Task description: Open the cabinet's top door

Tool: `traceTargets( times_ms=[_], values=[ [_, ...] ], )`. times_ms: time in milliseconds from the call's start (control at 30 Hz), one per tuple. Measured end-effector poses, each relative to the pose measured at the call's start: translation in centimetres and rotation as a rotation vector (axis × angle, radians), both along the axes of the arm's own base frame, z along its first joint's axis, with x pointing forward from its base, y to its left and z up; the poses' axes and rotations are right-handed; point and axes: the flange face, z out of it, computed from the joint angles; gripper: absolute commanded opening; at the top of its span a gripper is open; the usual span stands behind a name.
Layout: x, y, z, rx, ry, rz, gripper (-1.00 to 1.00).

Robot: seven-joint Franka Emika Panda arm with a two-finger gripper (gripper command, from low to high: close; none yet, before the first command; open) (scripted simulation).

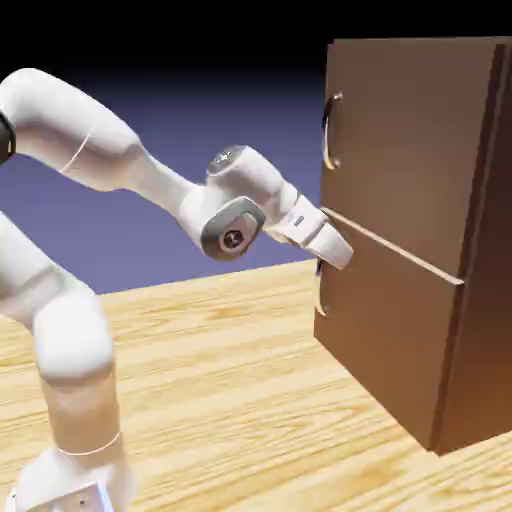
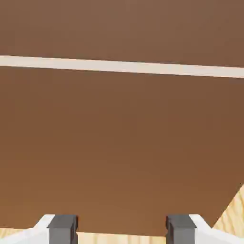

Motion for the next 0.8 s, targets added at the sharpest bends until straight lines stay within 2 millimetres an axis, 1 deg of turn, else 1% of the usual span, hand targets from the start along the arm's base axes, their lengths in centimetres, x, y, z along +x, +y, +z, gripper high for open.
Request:
traceTargets(
  times_ms=[133, 233, 433, 533, 633, 800],
  values=[
    [-0.1, 0.0, 4.6, 0.221, -0.116, -0.192, 0.00],
    [-0.5, 0.4, 7.9, 0.394, -0.202, -0.315, 0.00],
    [-1.6, 2.3, 13.4, 0.759, -0.356, -0.508, 0.00],
    [-2.2, 3.7, 15.5, 0.948, -0.419, -0.580, 0.00],
    [-2.7, 5.4, 17.3, 1.140, -0.470, -0.637, 0.00],
    [-3.3, 8.8, 19.0, 1.464, -0.519, -0.707, 0.00]
  ],
)
